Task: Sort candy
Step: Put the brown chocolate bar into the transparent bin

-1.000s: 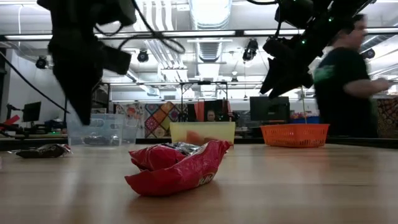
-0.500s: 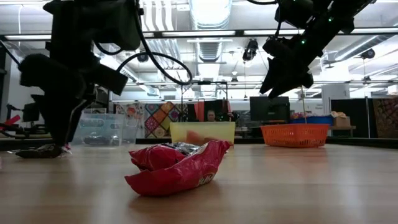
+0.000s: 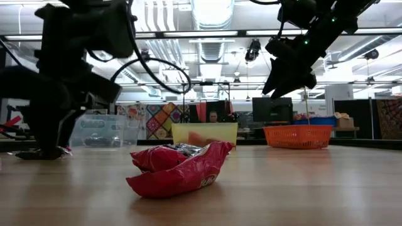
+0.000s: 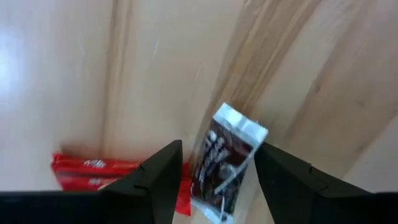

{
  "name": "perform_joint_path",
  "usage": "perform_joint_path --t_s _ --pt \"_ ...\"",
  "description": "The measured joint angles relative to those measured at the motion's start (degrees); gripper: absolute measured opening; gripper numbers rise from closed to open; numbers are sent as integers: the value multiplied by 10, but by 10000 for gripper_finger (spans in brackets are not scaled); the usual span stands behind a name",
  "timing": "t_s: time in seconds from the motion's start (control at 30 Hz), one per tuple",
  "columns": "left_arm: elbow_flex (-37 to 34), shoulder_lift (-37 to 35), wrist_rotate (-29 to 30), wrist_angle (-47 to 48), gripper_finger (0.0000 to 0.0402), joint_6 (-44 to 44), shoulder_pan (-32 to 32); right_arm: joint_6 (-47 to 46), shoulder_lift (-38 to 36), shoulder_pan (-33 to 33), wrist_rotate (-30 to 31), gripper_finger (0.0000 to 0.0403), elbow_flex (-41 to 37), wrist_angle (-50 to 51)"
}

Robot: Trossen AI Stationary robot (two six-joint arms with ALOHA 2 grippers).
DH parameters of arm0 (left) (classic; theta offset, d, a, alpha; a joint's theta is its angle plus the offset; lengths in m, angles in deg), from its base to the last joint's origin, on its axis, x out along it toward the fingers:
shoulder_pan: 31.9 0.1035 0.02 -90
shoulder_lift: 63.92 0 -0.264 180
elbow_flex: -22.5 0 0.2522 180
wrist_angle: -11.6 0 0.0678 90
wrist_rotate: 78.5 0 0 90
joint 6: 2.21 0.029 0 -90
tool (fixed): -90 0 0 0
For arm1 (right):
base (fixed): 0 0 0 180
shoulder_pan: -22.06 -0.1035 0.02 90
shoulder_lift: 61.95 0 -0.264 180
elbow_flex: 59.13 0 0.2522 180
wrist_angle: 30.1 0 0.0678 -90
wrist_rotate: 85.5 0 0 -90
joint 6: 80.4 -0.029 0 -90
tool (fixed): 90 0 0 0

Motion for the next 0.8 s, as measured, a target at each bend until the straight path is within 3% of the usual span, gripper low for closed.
perform_joint_path --t_s 0.23,0.63,0.8 --pt "-2 13 -1 -11 167 18 0 0 0 -8 0 201 0 -1" --pt "0 -4 4 -16 19 33 0 0 0 -16 -1 201 0 -1" --pt "0 -40 4 -20 9 47 1 0 0 -16 -2 201 0 -1"
